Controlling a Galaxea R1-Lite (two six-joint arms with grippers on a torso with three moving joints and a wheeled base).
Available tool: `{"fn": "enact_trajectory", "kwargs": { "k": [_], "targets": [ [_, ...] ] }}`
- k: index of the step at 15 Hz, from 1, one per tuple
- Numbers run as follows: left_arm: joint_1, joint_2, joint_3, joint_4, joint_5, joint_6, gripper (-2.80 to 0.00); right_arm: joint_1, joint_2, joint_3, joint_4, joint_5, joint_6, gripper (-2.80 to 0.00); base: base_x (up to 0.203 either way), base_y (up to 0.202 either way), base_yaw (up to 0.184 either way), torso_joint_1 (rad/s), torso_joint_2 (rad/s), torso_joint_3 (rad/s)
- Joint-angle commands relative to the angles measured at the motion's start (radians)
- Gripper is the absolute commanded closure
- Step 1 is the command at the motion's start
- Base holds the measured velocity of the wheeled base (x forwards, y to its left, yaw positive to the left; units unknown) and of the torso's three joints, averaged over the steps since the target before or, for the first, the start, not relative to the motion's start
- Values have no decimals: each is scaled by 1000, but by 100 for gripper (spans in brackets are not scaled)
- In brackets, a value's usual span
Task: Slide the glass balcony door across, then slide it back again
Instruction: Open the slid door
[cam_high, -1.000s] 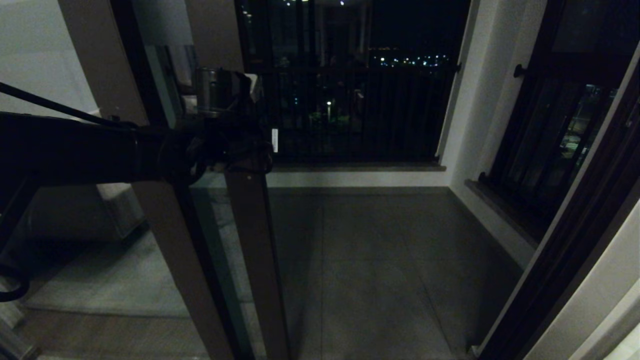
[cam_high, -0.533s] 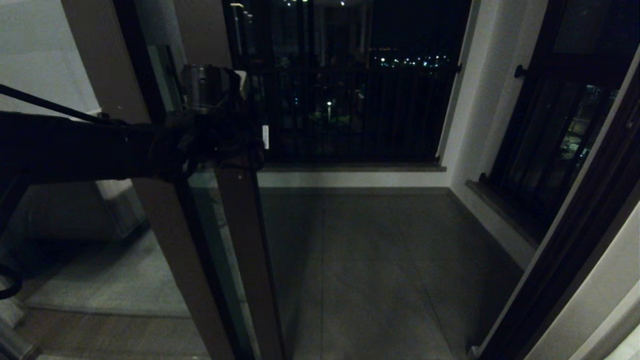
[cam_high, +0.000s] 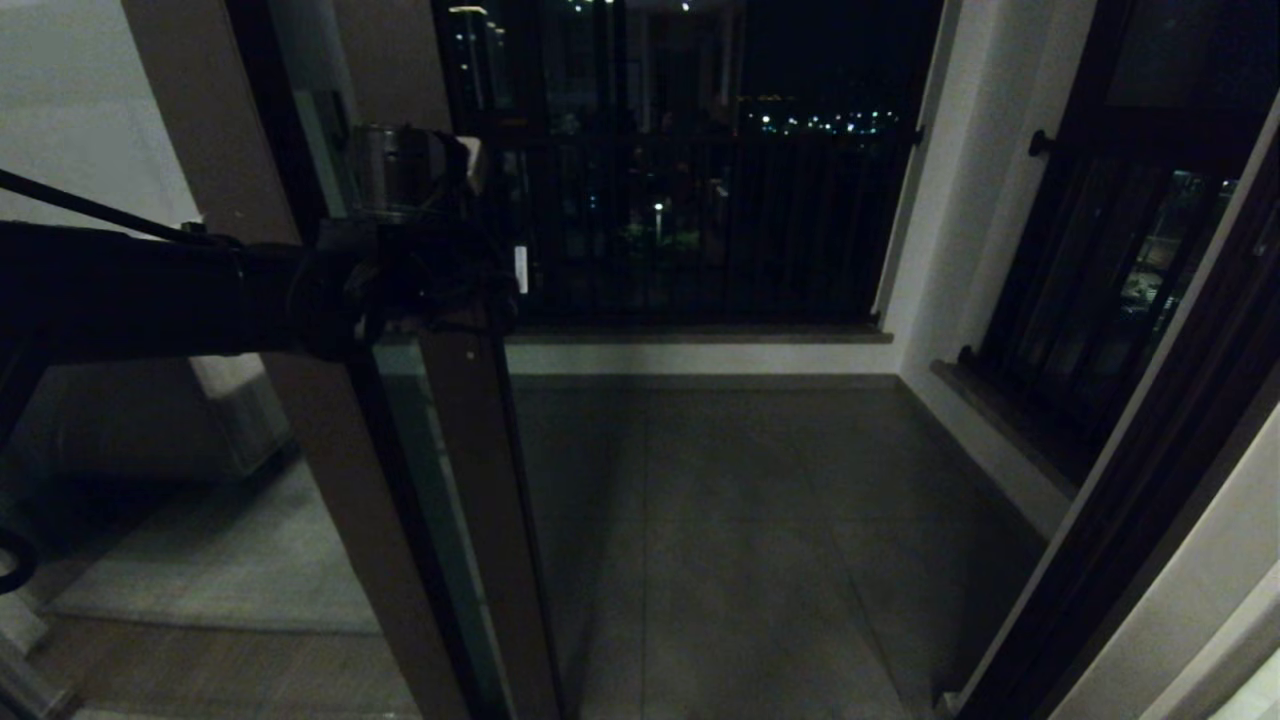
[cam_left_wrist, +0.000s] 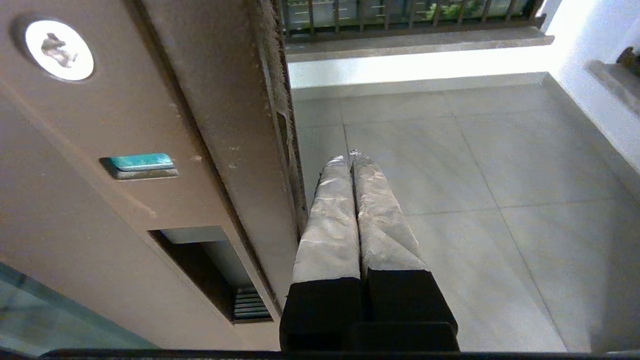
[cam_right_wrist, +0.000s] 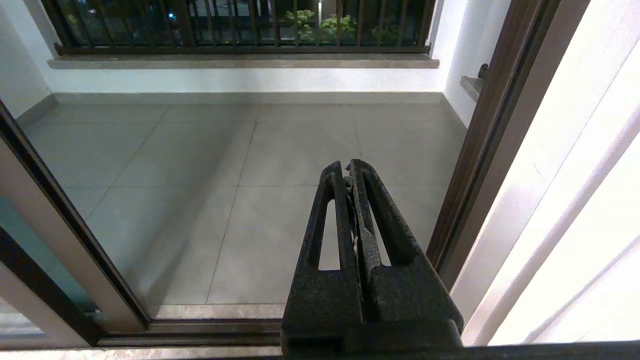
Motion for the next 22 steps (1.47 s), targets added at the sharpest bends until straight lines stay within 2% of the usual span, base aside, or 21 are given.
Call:
{"fn": "enact_trajectory", "kwargs": {
  "k": [1, 22],
  "targets": [
    [12, 1, 1, -1, 2, -1, 0, 0, 2, 0, 0, 1, 0, 0, 0, 0, 0, 0, 0, 0],
    [43, -16, 24, 1, 0, -1, 0, 0, 2, 0, 0, 1, 0, 0, 0, 0, 0, 0, 0, 0]
  ]
}}
